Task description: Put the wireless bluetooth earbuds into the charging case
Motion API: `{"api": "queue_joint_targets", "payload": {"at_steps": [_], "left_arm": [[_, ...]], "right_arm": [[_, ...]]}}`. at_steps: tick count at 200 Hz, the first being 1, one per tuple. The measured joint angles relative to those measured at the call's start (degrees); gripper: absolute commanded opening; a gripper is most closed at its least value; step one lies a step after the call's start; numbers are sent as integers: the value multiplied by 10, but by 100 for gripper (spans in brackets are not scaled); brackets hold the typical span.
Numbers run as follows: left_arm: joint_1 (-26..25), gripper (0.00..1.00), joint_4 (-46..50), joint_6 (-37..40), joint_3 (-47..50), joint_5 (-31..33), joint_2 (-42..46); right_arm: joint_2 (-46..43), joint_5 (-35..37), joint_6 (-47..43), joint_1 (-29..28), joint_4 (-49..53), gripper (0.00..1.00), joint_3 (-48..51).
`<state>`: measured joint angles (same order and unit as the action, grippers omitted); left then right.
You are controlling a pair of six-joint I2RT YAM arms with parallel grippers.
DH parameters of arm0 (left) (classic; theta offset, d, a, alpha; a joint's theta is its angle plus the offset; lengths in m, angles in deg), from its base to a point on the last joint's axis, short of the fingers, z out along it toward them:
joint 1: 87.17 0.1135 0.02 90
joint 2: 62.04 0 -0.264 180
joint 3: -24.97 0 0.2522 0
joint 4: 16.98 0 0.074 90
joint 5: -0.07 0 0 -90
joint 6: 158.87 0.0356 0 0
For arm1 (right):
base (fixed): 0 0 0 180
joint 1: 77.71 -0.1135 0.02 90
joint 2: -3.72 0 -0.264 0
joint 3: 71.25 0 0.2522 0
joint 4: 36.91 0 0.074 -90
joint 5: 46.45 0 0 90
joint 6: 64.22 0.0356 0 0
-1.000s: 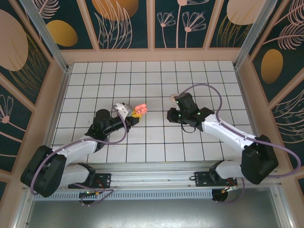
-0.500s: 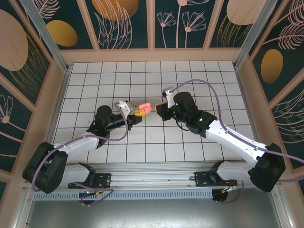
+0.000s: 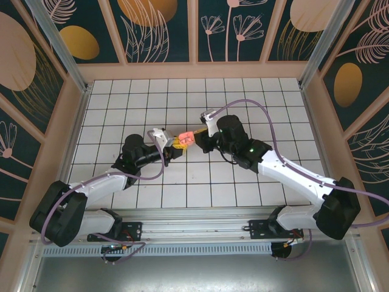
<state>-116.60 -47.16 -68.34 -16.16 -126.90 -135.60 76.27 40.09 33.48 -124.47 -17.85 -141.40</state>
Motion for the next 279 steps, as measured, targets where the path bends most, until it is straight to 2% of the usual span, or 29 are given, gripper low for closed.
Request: {"api": "queue_joint_targets", "payload": {"at_steps": [227, 244, 279], "left_arm": [[-2, 14, -4, -17, -6, 19, 14], [-2, 14, -4, -17, -6, 19, 15], [-2, 14, -4, -17, -7, 19, 16]], "right_arm": [[19, 41, -45, -21, 31, 17, -29], [19, 41, -48, -22, 31, 18, -30], [19, 38, -55, -22, 31, 28, -30]]}}
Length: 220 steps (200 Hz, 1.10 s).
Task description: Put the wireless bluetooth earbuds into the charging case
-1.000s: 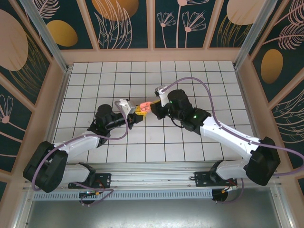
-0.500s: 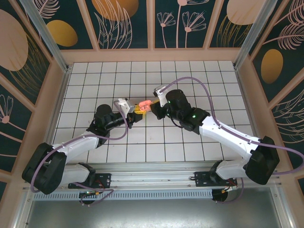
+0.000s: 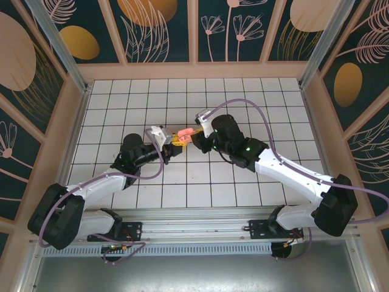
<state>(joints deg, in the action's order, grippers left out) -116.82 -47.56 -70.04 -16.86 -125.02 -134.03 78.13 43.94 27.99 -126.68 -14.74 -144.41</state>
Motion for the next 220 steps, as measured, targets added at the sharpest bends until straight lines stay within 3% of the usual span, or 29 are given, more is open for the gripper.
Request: {"api": "queue_joint_targets", "payload": {"at_steps": [220], "left_arm": [[0, 14, -3, 0, -7, 7, 8]], "right_arm": [[-34, -80, 21, 11, -7, 53, -4]]}}
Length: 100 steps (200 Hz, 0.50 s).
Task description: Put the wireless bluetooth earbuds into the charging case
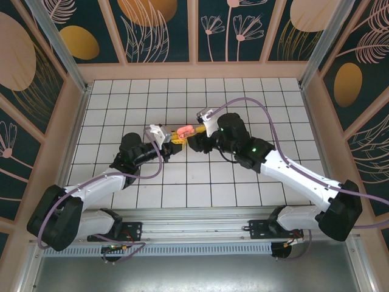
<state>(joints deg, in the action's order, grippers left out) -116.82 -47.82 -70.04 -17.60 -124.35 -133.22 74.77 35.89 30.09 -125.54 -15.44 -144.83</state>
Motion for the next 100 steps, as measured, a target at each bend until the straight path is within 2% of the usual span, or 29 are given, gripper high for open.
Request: {"api": "queue_joint_targets", "payload": {"at_steps": [70, 100], "left_arm": [[0, 14, -2, 0, 0, 0, 2], [0, 14, -2, 0, 0, 0, 2]], "right_arm": [[-28, -72, 42, 40, -27, 54, -1], [-41, -126, 83, 83, -46, 47, 0]]}}
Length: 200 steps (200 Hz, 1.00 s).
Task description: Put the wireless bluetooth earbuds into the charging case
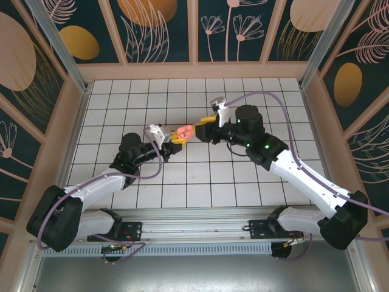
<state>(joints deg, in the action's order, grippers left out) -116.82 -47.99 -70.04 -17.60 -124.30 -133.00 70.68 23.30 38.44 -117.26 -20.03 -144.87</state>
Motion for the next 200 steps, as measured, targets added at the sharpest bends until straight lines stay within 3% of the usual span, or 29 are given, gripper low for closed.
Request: {"api": "queue_joint_targets", "payload": {"at_steps": [60, 200], "left_arm": [[0, 14, 0, 0, 0, 0, 0], [0, 14, 0, 0, 0, 2, 0]], "right_arm": [[10, -70, 77, 54, -4, 27, 8], [84, -174, 119, 57, -13, 23, 8]]}}
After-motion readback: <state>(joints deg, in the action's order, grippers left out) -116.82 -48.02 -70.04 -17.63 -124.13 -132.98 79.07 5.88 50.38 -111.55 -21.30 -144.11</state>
